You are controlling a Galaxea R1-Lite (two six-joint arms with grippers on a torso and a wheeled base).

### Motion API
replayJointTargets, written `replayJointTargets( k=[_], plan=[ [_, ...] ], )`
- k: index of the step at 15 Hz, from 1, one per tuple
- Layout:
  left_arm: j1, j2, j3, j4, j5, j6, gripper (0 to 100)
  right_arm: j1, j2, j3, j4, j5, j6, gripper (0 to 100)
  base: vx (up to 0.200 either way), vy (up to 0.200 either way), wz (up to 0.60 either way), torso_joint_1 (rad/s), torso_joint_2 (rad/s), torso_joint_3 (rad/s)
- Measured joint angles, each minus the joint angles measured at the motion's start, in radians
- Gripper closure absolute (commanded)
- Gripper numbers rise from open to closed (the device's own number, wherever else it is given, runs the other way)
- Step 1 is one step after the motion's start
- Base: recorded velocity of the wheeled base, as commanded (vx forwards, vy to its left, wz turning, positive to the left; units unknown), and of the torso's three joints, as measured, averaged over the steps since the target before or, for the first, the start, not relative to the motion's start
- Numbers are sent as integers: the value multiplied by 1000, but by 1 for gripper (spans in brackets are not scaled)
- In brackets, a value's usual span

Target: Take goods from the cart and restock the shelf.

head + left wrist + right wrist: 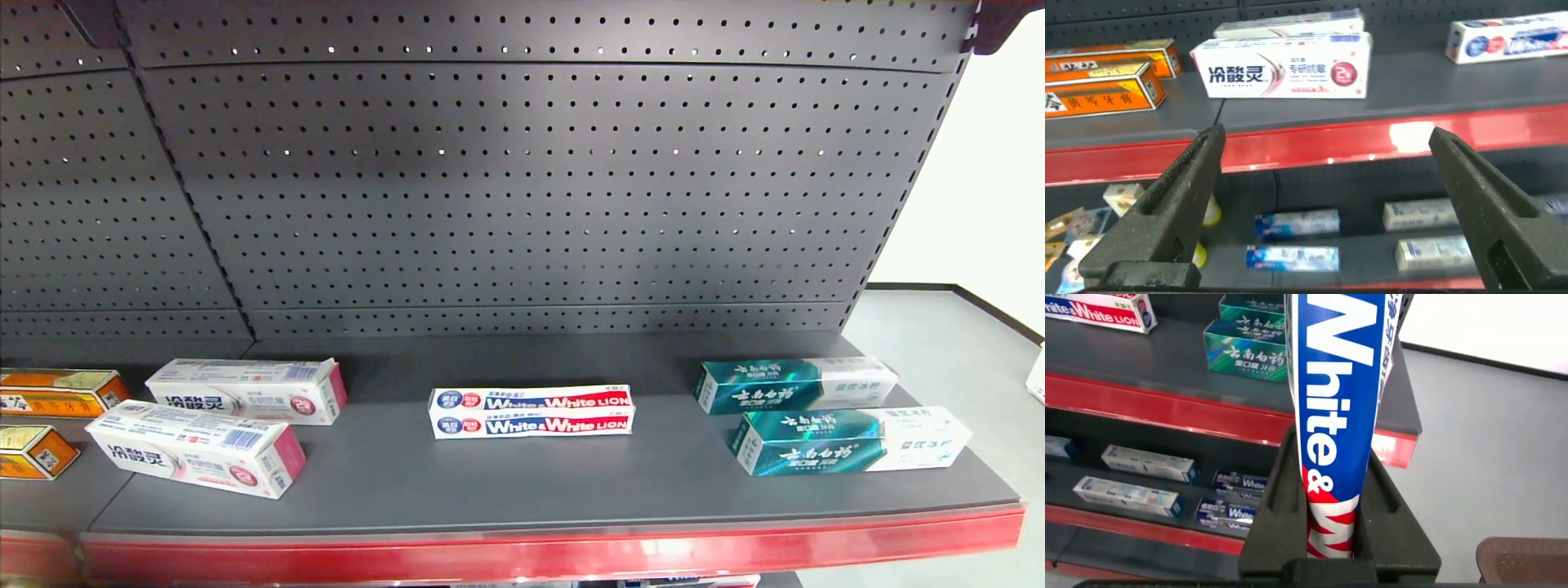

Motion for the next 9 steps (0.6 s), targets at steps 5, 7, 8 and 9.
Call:
replayJointTargets(
  k=[5, 7, 8, 9],
  plan=[
    [-14, 156, -333, 219, -52, 34, 0, 1, 9, 9, 3, 9, 0, 100, 0, 0, 0, 0, 0, 0],
    [-34, 322, -387, 96, -105, 74, 0, 7, 14, 19, 5, 11, -1, 100, 0, 0, 0, 0, 0, 0],
    [-46, 409, -403, 34, -134, 107, 0, 10, 16, 27, 3, 12, -1, 100, 0, 0, 0, 0, 0, 0],
    [-61, 498, -416, -21, -158, 146, 0, 10, 16, 40, 3, 16, -1, 100, 0, 0, 0, 0, 0, 0]
  ],
)
